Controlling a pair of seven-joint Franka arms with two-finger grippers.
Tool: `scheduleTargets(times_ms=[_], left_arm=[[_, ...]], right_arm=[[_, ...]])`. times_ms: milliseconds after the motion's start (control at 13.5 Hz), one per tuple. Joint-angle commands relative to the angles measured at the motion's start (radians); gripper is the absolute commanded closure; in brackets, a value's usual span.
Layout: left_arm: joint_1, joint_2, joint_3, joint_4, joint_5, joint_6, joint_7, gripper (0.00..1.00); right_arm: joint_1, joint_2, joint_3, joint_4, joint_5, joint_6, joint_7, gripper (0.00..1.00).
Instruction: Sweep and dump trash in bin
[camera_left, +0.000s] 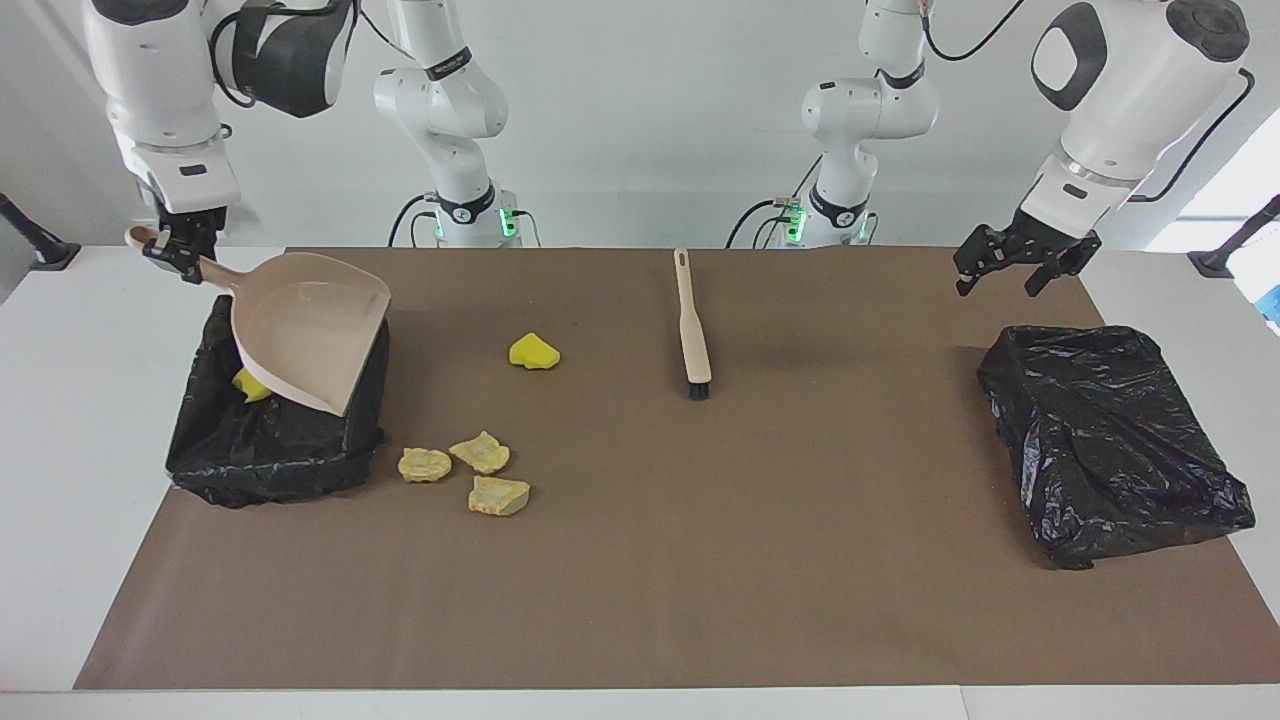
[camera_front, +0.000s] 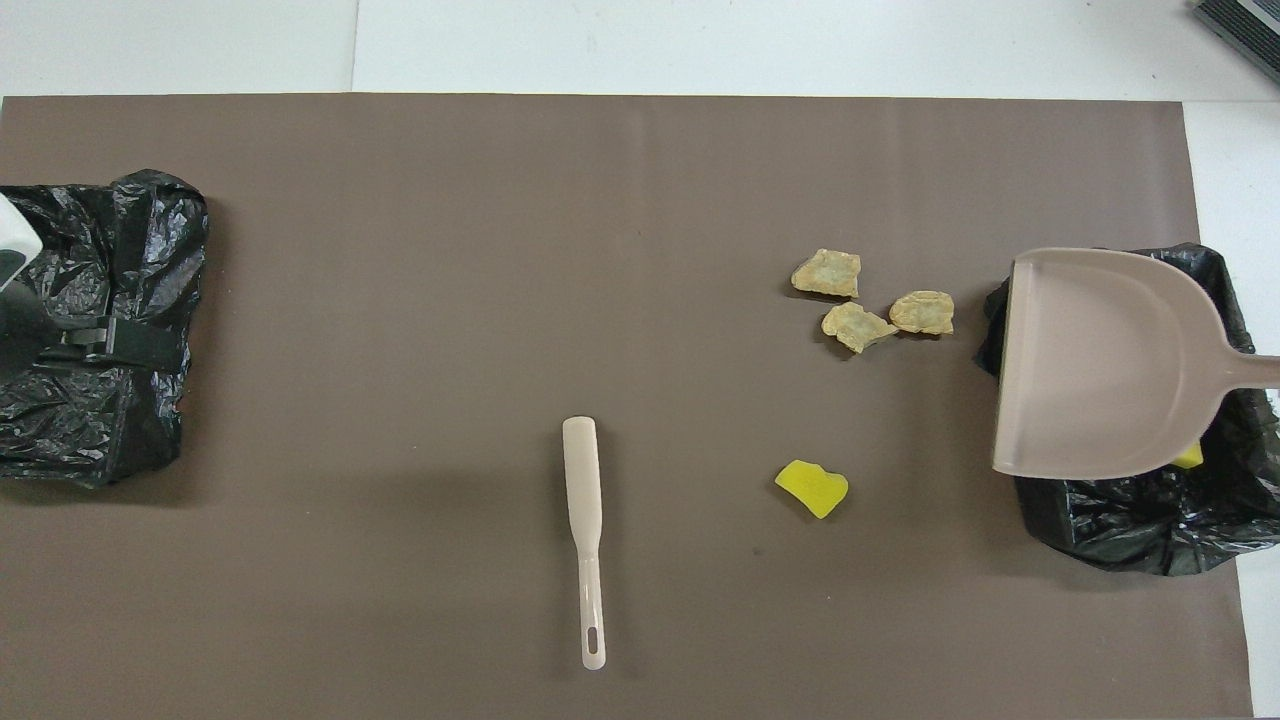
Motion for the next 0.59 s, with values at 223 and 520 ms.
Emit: scheduleTargets(times_ms=[223,520], left_arm=[[-0.006,-0.007,-0.013,0.083,0.016,-0.099,-0.008,0.00],[-0.004,-0.012,-0.013,0.120,0.011,-0.170,-0.022,0.00]], right_arm=[[0.155,0.089,0.002,-0.026,0.183,0.040,0.576,1.00],[0.292,0.192,0.002,-0.020,0.251,0.175,1.039,1.00]])
